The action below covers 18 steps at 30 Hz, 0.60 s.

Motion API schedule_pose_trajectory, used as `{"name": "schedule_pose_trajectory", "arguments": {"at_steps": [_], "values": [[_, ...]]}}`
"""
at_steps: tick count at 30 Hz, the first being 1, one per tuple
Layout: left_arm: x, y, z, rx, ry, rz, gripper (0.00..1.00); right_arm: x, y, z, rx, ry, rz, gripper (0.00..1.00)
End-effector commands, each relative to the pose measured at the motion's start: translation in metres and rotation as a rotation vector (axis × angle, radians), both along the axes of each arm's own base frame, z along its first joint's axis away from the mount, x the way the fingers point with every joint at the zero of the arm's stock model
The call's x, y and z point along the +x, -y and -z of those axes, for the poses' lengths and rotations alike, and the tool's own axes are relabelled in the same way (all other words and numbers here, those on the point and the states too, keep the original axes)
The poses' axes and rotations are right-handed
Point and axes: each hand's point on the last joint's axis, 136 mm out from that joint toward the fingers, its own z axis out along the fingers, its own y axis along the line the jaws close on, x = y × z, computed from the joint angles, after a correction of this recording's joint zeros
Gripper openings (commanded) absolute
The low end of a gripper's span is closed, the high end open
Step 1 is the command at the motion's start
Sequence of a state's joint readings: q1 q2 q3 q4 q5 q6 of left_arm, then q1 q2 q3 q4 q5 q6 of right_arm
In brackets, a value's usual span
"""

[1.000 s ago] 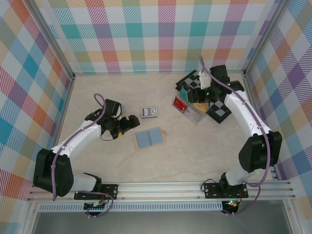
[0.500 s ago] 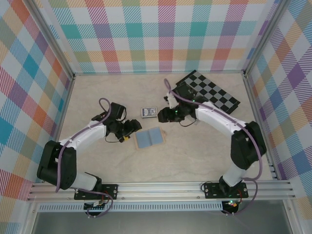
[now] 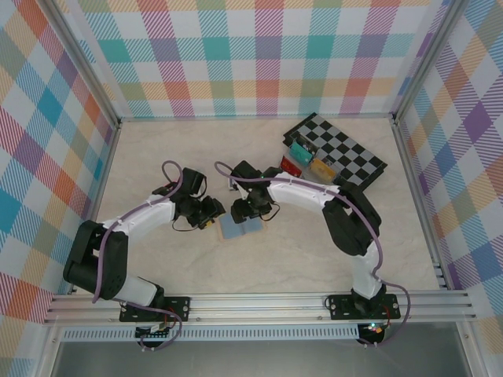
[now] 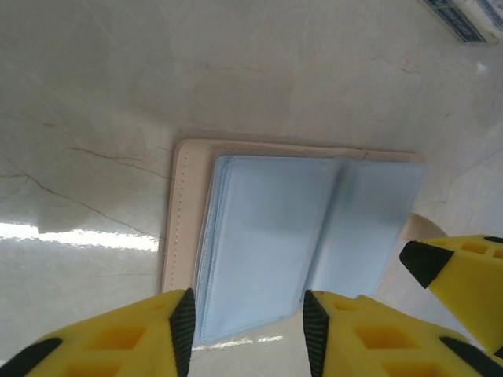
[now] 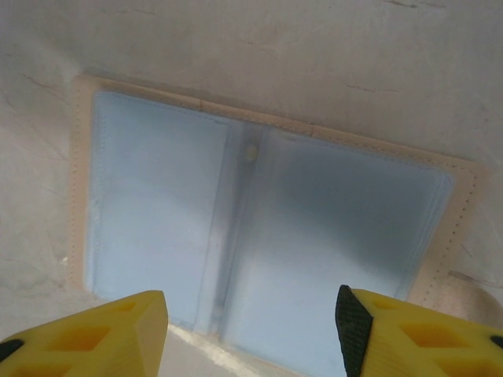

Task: Take the credit cards out of the card holder

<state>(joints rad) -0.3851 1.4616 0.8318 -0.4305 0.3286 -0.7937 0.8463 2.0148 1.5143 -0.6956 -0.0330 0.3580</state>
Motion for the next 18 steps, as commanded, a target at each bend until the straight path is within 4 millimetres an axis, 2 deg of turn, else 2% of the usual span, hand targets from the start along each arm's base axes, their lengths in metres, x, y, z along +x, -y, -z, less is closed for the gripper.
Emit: {"name": "schedule_pose_trajectory", "arguments": {"at_steps": [1, 5, 18], "values": [[-0.004, 0.007, 0.011, -0.031, -0.031, 0.008, 0.35, -0.001, 0.01, 0.013, -0.084, -0.02, 0.004, 0.59], [-0.003, 0.015, 0.016, -0.063, -0.051, 0.025, 0.3, -0.003, 0.01, 0.021, -0.091, -0.039, 0.017, 0.58], [-0.001, 0.024, 0.037, -0.071, -0.11, 0.077, 0.24, -0.01, 0.015, 0.041, -0.112, -0.106, 0.048, 0.52]]}}
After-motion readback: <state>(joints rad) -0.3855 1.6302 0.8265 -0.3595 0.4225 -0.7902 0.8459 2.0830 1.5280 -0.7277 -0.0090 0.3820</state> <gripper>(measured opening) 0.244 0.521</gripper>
